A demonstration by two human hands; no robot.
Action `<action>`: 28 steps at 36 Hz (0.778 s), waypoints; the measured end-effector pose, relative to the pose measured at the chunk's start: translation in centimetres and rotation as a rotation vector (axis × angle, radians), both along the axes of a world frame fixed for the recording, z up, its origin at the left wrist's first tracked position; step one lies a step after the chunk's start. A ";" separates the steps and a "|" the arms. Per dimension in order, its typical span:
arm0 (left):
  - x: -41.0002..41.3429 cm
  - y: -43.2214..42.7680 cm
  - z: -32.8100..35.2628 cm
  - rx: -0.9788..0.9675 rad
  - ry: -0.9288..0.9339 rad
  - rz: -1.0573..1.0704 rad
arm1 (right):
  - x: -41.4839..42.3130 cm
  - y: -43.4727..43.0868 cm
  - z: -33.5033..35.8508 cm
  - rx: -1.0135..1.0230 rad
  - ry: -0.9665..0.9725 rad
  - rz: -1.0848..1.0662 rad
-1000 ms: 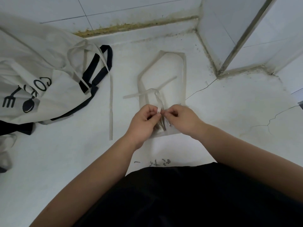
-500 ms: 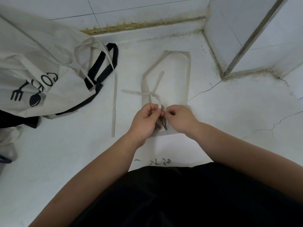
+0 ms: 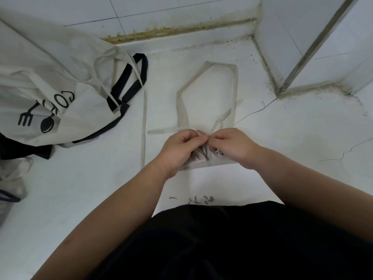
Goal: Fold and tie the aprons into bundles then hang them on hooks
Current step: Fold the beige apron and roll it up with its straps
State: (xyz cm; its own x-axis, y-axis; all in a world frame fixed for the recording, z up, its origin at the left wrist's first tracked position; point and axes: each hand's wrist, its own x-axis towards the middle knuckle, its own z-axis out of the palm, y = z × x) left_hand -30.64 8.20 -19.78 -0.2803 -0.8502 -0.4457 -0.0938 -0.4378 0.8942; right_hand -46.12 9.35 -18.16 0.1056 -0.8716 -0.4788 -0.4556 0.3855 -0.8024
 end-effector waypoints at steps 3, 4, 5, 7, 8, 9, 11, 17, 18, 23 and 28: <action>0.3 -0.2 -0.3 0.036 0.066 0.013 | -0.5 -0.5 0.5 0.087 -0.073 -0.029; 0.4 -0.2 -0.3 0.045 0.073 0.002 | -0.8 -0.6 0.4 0.131 -0.162 -0.073; 0.4 -0.3 -0.3 0.044 0.061 -0.017 | -1.1 -0.8 0.5 0.168 -0.253 -0.116; 0.4 -0.3 -0.2 0.015 0.008 -0.082 | -1.3 -0.6 0.4 0.180 -0.339 -0.125; 0.3 -0.2 -0.2 -0.008 -0.025 -0.109 | -1.3 -0.5 0.3 0.162 -0.318 -0.101; 0.3 -0.2 -0.3 -0.029 -0.060 -0.124 | -1.1 -0.4 0.3 0.142 -0.277 -0.086; 0.2 -0.1 -0.4 -0.063 -0.109 -0.123 | -0.9 -0.3 0.1 0.111 -0.201 -0.059; 0.2 -0.2 -0.5 -0.009 -0.014 -0.027 | -0.5 -0.3 0.4 0.049 -0.021 0.091; 0.2 -0.2 -0.4 0.014 0.025 0.003 | -0.5 -0.4 0.2 0.016 0.013 0.076; -0.1 0.1 0.0 0.042 0.078 0.055 | -0.1 -0.6 0.4 0.083 -0.090 -0.075; -0.5 0.4 0.0 -0.027 -0.039 0.049 | -0.9 -1.0 0.7 0.304 -0.611 -0.268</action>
